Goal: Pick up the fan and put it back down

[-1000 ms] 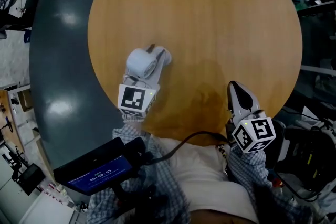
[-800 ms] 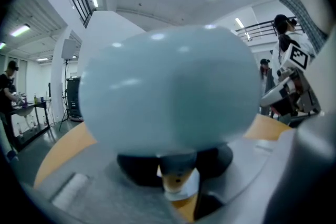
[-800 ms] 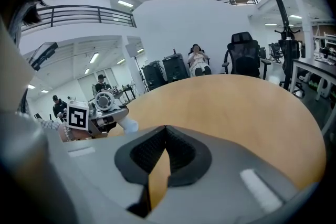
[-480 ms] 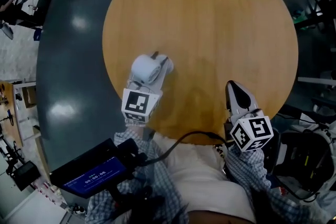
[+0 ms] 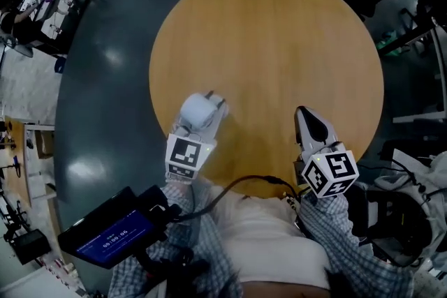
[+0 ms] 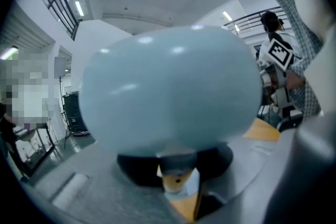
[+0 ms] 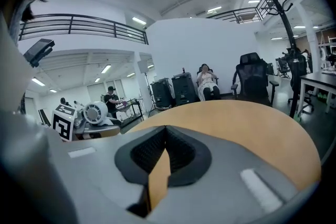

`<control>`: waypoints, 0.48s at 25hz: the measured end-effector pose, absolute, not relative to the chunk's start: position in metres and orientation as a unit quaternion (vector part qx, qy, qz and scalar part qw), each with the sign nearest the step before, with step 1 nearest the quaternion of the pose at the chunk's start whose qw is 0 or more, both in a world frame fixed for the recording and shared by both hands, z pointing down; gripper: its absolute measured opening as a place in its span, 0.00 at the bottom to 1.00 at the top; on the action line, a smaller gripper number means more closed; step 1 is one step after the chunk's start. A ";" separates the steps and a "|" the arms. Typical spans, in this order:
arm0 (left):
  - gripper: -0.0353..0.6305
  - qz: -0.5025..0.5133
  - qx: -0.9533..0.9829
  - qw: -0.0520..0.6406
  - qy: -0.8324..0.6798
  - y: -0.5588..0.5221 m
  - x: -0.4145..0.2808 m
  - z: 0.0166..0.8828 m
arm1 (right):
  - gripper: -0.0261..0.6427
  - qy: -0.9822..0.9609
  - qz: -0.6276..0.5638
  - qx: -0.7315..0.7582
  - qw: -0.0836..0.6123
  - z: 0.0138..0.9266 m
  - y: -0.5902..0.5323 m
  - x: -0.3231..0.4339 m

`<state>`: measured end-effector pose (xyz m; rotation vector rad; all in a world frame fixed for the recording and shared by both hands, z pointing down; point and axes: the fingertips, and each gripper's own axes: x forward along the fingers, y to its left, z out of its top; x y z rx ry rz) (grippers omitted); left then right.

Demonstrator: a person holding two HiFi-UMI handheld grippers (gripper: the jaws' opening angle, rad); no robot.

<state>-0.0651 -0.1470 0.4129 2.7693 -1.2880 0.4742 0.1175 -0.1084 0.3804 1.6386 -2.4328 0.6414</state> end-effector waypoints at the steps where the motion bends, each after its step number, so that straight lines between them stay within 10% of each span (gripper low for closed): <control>1: 0.24 0.152 0.897 0.022 -0.415 -0.145 -0.065 0.408 | 0.04 -0.809 0.209 0.545 0.065 0.376 -0.110 0.116; 12: 0.24 0.144 0.905 -0.013 -0.401 -0.120 -0.069 0.379 | 0.04 -0.815 0.184 0.548 0.040 0.353 -0.106 0.105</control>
